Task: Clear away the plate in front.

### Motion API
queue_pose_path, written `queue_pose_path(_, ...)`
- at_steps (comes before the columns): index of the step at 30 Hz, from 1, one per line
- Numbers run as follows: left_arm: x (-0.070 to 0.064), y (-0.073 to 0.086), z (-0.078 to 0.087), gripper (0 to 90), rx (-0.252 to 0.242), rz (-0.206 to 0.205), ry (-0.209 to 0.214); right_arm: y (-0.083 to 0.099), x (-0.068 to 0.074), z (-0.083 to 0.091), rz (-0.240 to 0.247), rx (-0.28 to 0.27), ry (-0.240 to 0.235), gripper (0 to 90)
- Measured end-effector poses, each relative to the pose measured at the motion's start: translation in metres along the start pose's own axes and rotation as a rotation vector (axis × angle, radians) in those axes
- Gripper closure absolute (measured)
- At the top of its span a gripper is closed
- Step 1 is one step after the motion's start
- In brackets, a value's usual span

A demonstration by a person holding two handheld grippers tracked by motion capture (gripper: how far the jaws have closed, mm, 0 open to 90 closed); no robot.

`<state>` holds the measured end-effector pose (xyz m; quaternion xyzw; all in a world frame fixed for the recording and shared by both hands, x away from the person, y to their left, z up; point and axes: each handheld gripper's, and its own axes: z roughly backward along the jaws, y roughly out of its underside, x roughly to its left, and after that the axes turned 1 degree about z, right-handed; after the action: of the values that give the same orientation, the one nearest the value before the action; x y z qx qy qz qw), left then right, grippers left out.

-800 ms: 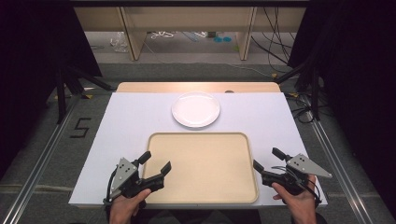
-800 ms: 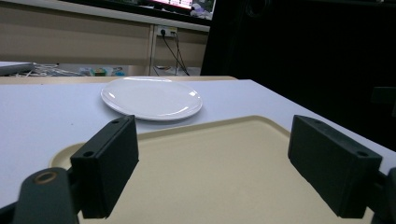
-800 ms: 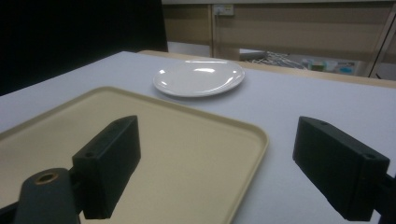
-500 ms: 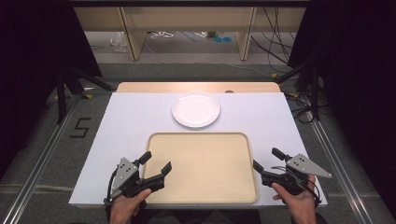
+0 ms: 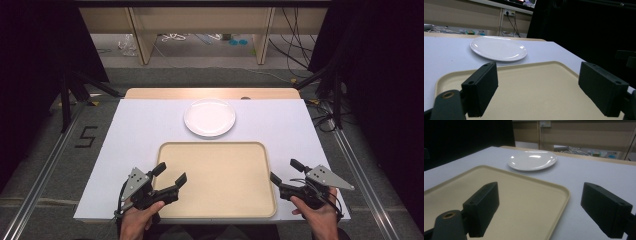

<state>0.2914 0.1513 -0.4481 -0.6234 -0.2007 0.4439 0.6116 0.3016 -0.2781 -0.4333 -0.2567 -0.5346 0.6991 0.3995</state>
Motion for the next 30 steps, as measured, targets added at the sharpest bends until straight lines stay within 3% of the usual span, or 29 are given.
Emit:
queue_pose_path(11,-0.002,-0.005,-0.013,15.6,0.023,0.052,0.021,0.0,0.0,0.0,-0.002,0.002,-0.007,16.0)
queue_pose_path(15,-0.001,-0.011,-0.025,15.6,0.036,0.116,0.065,0.0,0.001,0.0,-0.008,0.01,-0.008,16.0)
queue_pose_path(18,-0.003,-0.017,-0.035,15.7,0.054,0.146,0.069,0.0,0.0,0.0,-0.005,0.011,-0.002,16.1)
queue_pose_path(22,-0.003,-0.023,-0.042,15.8,0.059,0.153,0.065,0.001,0.0,-0.001,0.007,0.005,0.008,16.1)
queue_pose_path(25,0.0,-0.029,-0.049,15.8,0.061,0.201,0.097,0.0,0.001,0.0,-0.008,0.01,-0.014,16.1)
queue_pose_path(30,0.007,-0.037,-0.064,15.9,0.066,0.213,0.075,0.0,0.001,0.0,-0.008,0.009,-0.014,16.2)
